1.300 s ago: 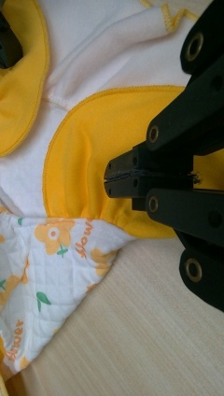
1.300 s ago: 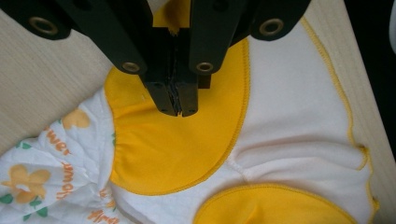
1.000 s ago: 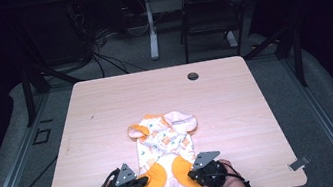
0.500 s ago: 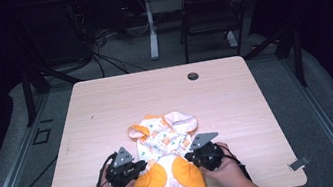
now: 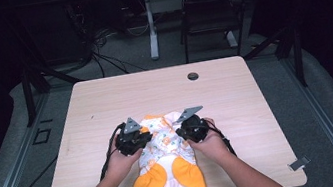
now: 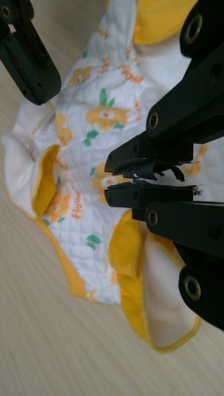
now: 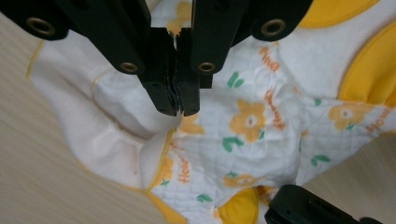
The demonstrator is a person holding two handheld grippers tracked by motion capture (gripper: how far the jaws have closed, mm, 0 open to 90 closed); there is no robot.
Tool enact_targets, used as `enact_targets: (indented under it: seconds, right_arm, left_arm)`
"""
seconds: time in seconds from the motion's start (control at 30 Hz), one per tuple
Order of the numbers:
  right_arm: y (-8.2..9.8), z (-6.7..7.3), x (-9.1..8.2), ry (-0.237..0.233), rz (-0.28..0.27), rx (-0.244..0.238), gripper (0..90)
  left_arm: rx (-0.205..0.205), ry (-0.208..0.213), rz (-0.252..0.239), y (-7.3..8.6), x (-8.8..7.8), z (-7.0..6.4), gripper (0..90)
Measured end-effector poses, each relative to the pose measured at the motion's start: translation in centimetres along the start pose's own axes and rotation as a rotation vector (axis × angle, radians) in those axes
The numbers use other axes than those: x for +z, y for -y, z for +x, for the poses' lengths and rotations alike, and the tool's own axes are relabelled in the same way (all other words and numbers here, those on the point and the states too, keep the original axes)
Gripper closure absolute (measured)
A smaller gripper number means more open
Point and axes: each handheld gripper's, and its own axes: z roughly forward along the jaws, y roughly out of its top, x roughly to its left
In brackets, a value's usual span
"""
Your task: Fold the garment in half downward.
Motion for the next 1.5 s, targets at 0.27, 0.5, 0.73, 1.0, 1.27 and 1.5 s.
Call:
enact_targets:
  seconds: [0.27, 0.5, 0.73, 1.0, 1.27, 1.5]
  right_arm:
    - [-1.9, -1.9, 1.8, 0.039, 0.007, 0.035, 85.8]
    - [-1.5, -3.0, 2.7, 0.067, 0.023, 0.054, 85.0]
    - [-2.0, -4.1, 2.8, 0.084, 0.023, 0.086, 82.5]
    - [-2.3, -4.7, 2.7, 0.096, 0.009, 0.093, 75.5]
    - [-2.6, -6.0, 4.4, 0.120, 0.034, 0.112, 63.1]
    - [-2.2, -6.5, 5.9, 0.098, 0.084, 0.142, 58.5]
  left_arm:
    - [-0.031, -0.049, -0.005, -1.4, 1.9, 2.9, 79.9]
    - [-0.073, -0.086, 0.030, -1.3, 3.0, 5.1, 77.4]
    - [-0.123, -0.095, 0.065, -0.9, 4.4, 6.5, 64.2]
    - [-0.140, -0.101, 0.109, -0.2, 5.1, 6.9, 56.8]
    - [-0.140, -0.098, 0.104, 0.0, 5.3, 6.9, 57.1]
    - [-0.125, -0.094, 0.097, 0.1, 5.4, 7.0, 57.1]
